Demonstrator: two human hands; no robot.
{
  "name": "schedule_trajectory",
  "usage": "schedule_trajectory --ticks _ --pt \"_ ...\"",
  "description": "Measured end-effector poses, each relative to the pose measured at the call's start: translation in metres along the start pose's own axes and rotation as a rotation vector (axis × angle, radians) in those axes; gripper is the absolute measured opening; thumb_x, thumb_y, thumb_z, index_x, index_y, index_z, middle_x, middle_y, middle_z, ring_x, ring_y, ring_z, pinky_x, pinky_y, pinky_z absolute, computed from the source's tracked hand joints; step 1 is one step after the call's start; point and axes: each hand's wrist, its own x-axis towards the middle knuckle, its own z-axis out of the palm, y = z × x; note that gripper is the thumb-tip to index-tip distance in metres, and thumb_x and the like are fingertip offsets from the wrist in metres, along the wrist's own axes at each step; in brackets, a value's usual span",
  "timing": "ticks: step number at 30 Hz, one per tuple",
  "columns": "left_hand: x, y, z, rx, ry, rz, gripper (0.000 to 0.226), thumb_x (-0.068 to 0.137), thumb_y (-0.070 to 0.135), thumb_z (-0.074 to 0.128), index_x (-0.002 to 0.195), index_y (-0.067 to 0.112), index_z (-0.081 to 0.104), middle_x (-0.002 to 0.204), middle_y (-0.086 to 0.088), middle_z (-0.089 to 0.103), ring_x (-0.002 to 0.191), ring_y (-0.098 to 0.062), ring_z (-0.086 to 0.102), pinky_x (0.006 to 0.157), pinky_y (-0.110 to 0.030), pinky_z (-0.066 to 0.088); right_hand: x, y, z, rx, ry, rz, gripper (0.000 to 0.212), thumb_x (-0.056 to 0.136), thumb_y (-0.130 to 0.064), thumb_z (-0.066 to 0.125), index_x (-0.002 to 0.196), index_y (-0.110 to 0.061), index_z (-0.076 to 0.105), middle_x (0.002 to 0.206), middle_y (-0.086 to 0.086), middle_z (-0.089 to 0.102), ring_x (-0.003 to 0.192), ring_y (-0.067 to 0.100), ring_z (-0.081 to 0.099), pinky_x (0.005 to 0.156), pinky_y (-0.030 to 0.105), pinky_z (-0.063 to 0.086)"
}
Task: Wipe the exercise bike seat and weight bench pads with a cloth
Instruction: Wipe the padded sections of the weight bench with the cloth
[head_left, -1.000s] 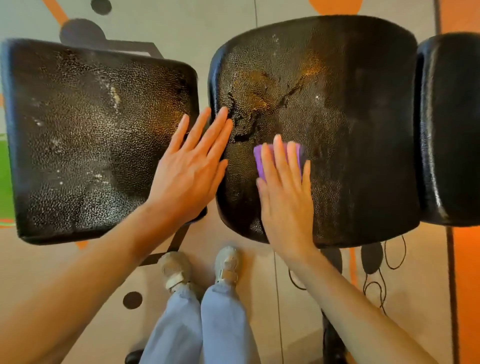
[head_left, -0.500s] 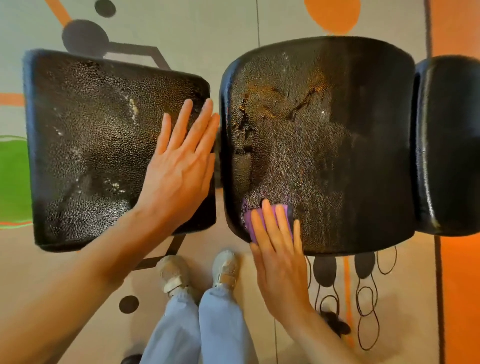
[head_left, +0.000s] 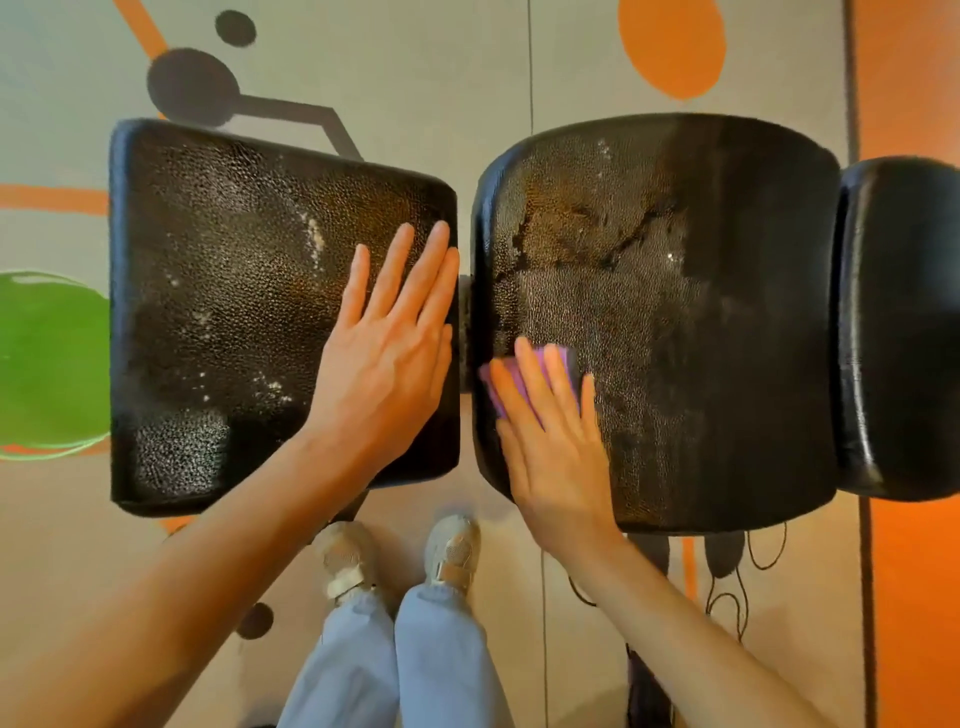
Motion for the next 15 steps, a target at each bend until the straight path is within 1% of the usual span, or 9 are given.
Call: schedule_trajectory --ticks 2,4,6,8,9,11,13,15 --pt "0.0 -0.001 0.002 -0.002 0.009 -0.003 0.057 0.101 0.026 0.032 0.154 0.008 0.023 0.164 -0.01 0.014 0.152 -0.029 0.007 0.123 -0.05 0.004 0.059 -0.003 -0.004 0.003 0.062 0.038 0.048 0.104 -0.026 0.034 0.152 -0.024 0.028 0.163 0.002 0.016 0.152 0.023 0.004 0.122 0.05 0.008" --pt "0.0 -0.001 0.002 0.0 0.013 0.002 0.057 0.101 0.026 0.032 0.154 0.008 0.023 0.164 -0.01 0.014 0.152 -0.029 0.008 0.123 -0.049 0.004 0.068 -0.005 -0.003 0.012 0.091 0.06 0.049 0.105 -0.024 0.034 0.153 -0.024 0.026 0.163 0.002 0.013 0.152 0.024 0.002 0.123 0.05 0.006" --pt "0.001 -0.001 0.0 -0.005 0.012 0.0 0.058 0.1 0.026 0.034 0.154 0.008 0.024 0.164 -0.01 0.015 0.152 -0.03 0.009 0.123 -0.05 0.005 0.023 -0.009 0.001 -0.01 0.047 0.035 0.049 0.105 -0.024 0.032 0.153 -0.025 0.024 0.164 0.001 0.01 0.152 0.023 0.001 0.123 0.05 0.008" --pt "0.001 -0.001 -0.001 0.001 0.004 -0.012 0.058 0.1 0.026 0.035 0.154 0.008 0.024 0.164 -0.01 0.015 0.152 -0.03 0.01 0.123 -0.05 0.006 -0.029 -0.014 0.001 -0.015 0.004 0.004 0.049 0.104 -0.025 0.029 0.153 -0.027 0.022 0.164 -0.001 0.011 0.152 0.023 0.005 0.122 0.049 0.01" --pt "0.001 -0.001 -0.001 0.004 0.001 -0.015 0.058 0.1 0.026 0.035 0.154 0.008 0.023 0.164 -0.01 0.015 0.152 -0.03 0.01 0.123 -0.05 0.006 -0.036 -0.012 0.001 -0.014 0.002 -0.011 0.049 0.104 -0.026 0.029 0.153 -0.027 0.022 0.163 -0.001 0.012 0.152 0.022 0.007 0.122 0.048 0.01" --pt "0.001 0.0 -0.001 0.002 -0.005 -0.006 0.058 0.099 0.025 0.035 0.154 0.008 0.024 0.164 -0.01 0.015 0.152 -0.03 0.01 0.123 -0.05 0.007 0.002 -0.004 0.0 -0.013 0.021 -0.02 0.049 0.104 -0.027 0.029 0.152 -0.026 0.024 0.163 -0.002 0.012 0.152 0.021 0.006 0.122 0.047 0.009" --pt "0.001 -0.001 0.0 0.004 0.001 -0.008 0.058 0.099 0.025 0.036 0.154 0.008 0.025 0.163 -0.01 0.016 0.152 -0.029 0.01 0.123 -0.051 0.008 0.085 0.002 -0.004 -0.03 0.101 0.02 0.049 0.104 -0.028 0.027 0.153 -0.024 0.024 0.163 0.001 0.013 0.152 0.023 0.006 0.122 0.047 0.005" --pt "0.001 -0.001 0.001 0.018 0.001 -0.008 0.058 0.099 0.025 0.035 0.154 0.008 0.025 0.163 -0.009 0.015 0.152 -0.029 0.01 0.123 -0.051 0.008 0.162 0.01 -0.013 -0.078 0.199 0.072 0.049 0.104 -0.029 0.026 0.152 -0.022 0.026 0.162 0.005 0.018 0.151 0.026 0.011 0.122 0.05 0.008"
